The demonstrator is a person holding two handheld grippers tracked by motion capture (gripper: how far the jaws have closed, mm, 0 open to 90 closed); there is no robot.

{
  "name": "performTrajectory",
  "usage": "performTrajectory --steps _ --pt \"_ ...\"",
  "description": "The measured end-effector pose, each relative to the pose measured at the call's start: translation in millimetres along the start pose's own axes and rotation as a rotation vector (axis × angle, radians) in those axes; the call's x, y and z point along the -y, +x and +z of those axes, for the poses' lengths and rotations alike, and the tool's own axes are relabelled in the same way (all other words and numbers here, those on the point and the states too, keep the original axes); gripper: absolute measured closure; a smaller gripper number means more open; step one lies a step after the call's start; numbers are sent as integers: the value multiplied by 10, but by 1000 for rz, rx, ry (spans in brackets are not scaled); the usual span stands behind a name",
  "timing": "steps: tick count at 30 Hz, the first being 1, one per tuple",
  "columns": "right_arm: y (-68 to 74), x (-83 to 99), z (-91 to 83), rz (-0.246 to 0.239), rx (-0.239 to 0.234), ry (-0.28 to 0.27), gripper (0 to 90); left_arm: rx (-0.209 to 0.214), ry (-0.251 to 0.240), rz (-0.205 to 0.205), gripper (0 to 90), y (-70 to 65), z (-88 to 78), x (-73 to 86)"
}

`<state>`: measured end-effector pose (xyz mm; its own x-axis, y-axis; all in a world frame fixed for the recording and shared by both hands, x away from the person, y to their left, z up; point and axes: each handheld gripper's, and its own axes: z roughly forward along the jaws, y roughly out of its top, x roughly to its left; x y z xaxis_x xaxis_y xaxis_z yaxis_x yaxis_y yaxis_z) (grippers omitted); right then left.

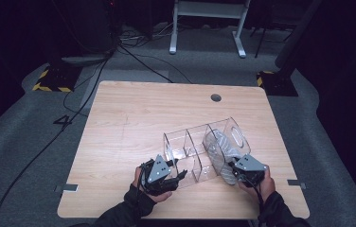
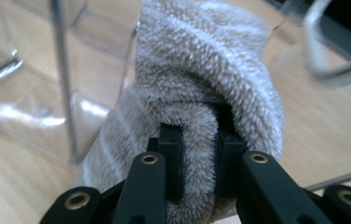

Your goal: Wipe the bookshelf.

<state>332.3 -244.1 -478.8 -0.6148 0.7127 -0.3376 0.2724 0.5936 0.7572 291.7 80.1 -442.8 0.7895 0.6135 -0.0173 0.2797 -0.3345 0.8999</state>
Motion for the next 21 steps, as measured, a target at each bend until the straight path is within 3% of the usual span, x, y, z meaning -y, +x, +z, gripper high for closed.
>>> performTrajectory --steps 2,6,9,12,18,19,21 --pt "23 31 9 7 -29 -4 776 -1 -1 4 502 5 0 -2" --pt "11 -20 -38 56 -142 -62 774 -1 -1 -1 502 -1 2 0" --pt "29 -53 -53 41 -152 -79 775 -1 1 -1 502 -1 2 -2" --pt "-25 -97 -111 61 -154 -119 779 2 1 2 501 3 8 -5" --pt "-145 -385 -263 68 -90 -235 781 2 2 -1 501 -1 5 -4" --pt "-145 -385 -263 68 -90 -235 781 2 2 -1 501 -1 5 -4" --pt "-208 -505 -336 91 -67 -299 779 2 2 0 502 1 3 -2"
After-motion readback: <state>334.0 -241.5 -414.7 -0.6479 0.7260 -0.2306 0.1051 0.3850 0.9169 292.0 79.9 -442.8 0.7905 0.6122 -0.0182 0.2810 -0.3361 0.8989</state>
